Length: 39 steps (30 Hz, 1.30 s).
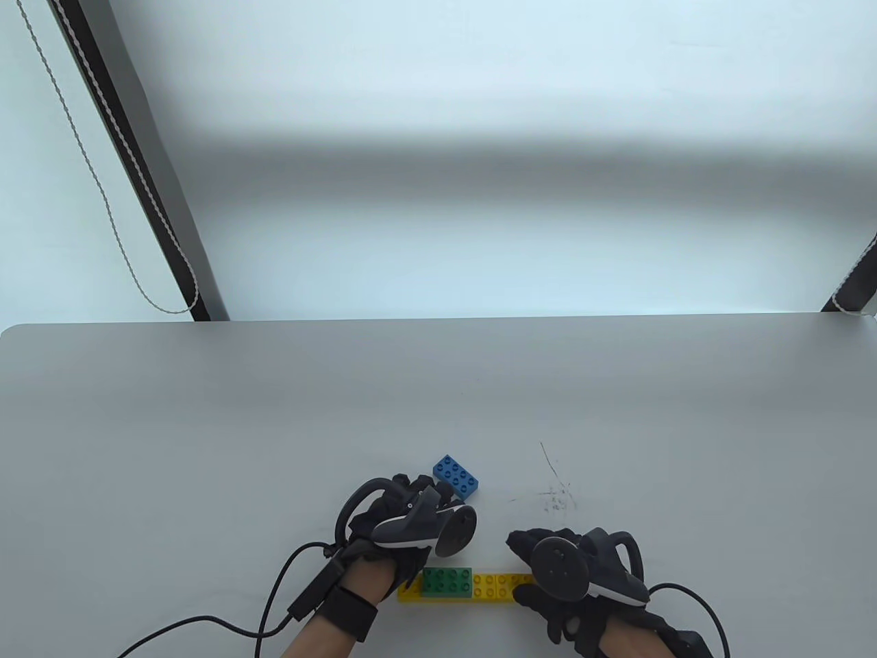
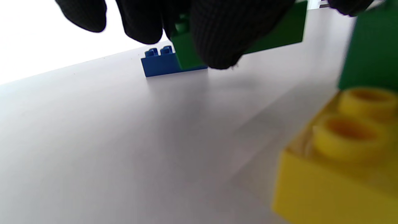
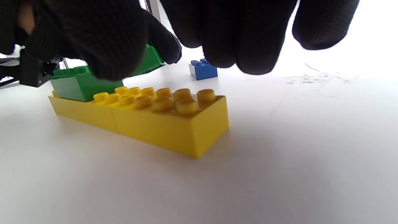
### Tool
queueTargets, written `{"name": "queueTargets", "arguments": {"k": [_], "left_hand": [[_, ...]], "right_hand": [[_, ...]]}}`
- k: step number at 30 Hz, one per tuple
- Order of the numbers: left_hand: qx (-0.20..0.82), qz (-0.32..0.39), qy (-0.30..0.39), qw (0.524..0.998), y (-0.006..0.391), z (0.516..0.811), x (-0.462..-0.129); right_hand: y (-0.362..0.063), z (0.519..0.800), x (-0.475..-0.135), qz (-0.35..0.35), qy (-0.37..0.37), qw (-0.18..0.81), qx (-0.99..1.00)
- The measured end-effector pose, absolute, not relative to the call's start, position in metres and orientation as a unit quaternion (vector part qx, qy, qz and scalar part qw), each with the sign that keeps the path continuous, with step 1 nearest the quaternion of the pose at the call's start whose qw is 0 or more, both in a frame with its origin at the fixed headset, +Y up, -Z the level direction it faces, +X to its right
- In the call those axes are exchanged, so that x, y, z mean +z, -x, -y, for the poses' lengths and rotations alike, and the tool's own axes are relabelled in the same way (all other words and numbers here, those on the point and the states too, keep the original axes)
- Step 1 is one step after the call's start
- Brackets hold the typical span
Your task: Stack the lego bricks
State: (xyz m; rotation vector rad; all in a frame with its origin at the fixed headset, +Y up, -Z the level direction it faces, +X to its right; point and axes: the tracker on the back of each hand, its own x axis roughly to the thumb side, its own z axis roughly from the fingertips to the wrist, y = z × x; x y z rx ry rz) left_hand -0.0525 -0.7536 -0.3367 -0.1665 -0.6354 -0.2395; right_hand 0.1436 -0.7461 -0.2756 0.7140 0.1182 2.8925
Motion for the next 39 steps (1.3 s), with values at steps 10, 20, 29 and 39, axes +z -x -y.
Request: {"name": "queueTargets", "arguments": {"k": [10, 20, 29, 39], "left_hand": [[-0.074, 0.326, 0.037, 0.942, 0.053, 0.724, -0.323], [-0.060, 0.348, 0.033, 0.935, 0.041, 0.709, -0.304], [-0.023, 0.345, 0.031, 0.938, 0.036, 0.705, -0.297], [-0.003, 0.344, 0.037, 0.938, 0.034, 0.707, -0.295]], "right_hand": [[-0.135, 0.734, -0.266, 0.059, -0.238, 0.094, 0.965], [-0.130, 0.723, -0.258, 0.143, -0.232, 0.119, 0.955], [-0.127, 0.720, -0.254, 0.162, -0.235, 0.123, 0.950], [-0.129, 0.720, -0.256, 0.150, -0.240, 0.119, 0.952]]}}
